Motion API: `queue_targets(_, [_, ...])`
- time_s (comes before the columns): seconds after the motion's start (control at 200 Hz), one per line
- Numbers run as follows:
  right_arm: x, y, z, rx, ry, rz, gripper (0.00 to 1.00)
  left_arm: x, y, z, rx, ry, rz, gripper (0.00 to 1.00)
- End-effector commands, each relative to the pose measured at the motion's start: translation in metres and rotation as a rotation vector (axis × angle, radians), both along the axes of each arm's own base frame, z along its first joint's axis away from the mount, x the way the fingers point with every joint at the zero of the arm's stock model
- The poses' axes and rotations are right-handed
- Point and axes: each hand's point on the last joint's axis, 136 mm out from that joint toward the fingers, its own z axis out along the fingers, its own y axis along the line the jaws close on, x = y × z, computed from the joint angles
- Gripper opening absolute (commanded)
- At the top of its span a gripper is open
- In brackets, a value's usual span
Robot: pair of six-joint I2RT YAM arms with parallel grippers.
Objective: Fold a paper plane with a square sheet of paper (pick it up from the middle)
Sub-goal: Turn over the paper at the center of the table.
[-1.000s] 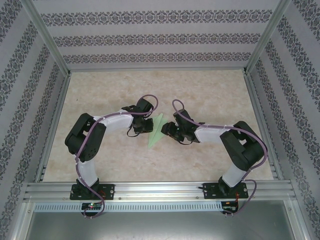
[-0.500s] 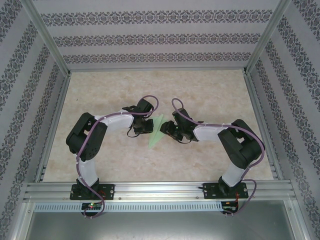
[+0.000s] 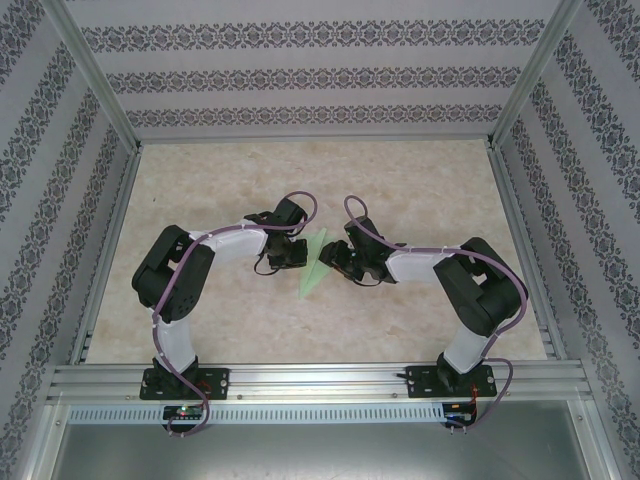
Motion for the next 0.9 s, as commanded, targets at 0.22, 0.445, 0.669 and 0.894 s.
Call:
queue_targets(0.22, [0.009,0.016,0.021,0.166,-0.091,0.014,0.51,-0.011,-0.008,-0.010,-0.031,0.039,-0.039,0.11])
queue_targets(0.445, [0.006,0.013,0.034,0.188,-0.171,0.040,0.58,-0.011,-0.009,-0.009,-0.041,0.040,-0.027,0.11])
queue_targets(0.669, [0.008,0.021,0.049,0.196,-0.269,0.112,0.64,-0.012,-0.010,-0.008,-0.056,0.038,-0.016,0.10])
queue_targets(0.894, [0.014,0.021,0.042,0.166,-0.262,0.125,0.65,-0.011,-0.010,-0.005,-0.065,0.030,-0.002,0.10])
